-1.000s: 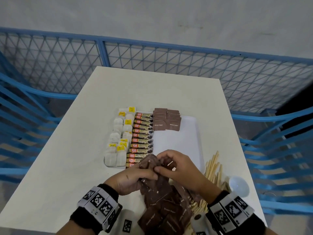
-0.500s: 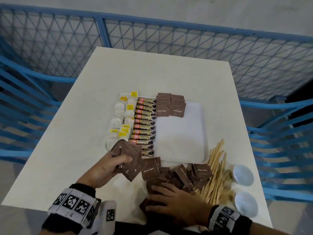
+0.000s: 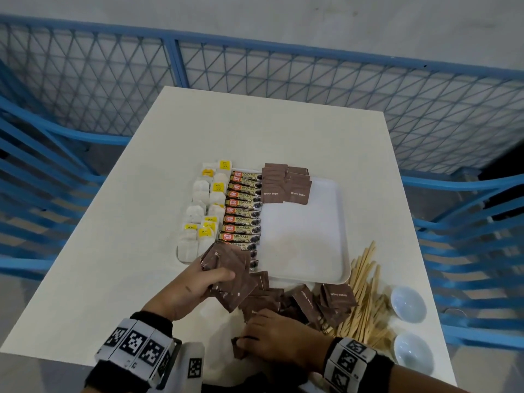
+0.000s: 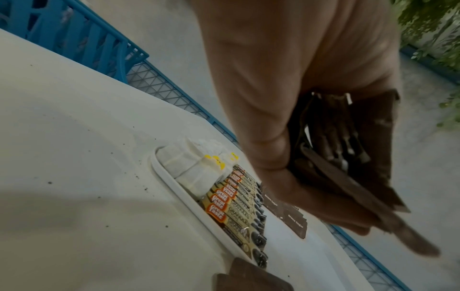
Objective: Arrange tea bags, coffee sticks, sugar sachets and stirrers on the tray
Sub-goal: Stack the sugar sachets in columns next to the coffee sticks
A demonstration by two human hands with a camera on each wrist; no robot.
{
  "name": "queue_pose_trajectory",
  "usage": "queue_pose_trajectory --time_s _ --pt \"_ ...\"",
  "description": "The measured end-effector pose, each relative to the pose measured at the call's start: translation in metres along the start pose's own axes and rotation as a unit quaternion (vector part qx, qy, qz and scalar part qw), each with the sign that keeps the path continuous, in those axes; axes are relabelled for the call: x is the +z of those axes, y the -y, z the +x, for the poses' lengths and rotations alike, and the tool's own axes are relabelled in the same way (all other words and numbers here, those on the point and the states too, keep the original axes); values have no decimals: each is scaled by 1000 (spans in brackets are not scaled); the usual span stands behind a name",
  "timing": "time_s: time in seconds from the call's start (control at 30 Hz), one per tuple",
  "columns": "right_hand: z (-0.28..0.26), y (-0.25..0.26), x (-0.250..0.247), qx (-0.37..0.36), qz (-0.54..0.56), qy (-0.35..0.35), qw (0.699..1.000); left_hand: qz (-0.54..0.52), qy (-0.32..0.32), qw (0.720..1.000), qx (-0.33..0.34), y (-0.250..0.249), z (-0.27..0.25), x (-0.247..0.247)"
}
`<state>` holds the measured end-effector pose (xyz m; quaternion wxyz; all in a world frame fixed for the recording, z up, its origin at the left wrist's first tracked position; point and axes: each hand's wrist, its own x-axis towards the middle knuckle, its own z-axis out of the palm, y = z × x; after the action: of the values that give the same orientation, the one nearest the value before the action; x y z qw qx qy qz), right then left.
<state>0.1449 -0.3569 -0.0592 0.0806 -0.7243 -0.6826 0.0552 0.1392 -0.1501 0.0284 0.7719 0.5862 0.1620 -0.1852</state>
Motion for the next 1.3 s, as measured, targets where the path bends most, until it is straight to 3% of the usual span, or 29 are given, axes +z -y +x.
queue_pose_trajectory --time_s 0.13,0.2,0.3,0.43,0.5,0.6,0.8,0.9,1.0,1.1,1.3 --pt "3 -7 -11 2 74 -42 996 -3 -3 1000 11 -4 0 -1" --pt "0 -11 -22 41 127 -82 988 -13 -11 1000 15 -4 0 -2" --pt "-7 -21 -44 189 168 -127 959 -38 -26 999 18 -3 1 -4" --pt "-10 -33 -80 337 231 -240 881 -54 -39 998 21 -3 4 1" --pt "-3 -34 -96 362 247 -303 847 -64 -40 997 24 -3 6 6" --pt "16 -32 -106 317 206 -370 849 -85 -30 996 22 -8 10 15" --pt "30 -29 -99 263 190 -308 894 -114 -24 993 21 -19 12 21" --pt "26 -30 -100 278 240 -282 886 -107 -23 993 35 -17 14 17" --pt "21 -35 -105 334 300 -272 851 -111 -10 993 45 -15 14 16" --pt "17 -41 -115 406 407 -229 785 -104 -9 993 50 -14 16 17" --pt "14 -46 -115 403 567 -224 683 -107 -2 993 45 -14 18 19"
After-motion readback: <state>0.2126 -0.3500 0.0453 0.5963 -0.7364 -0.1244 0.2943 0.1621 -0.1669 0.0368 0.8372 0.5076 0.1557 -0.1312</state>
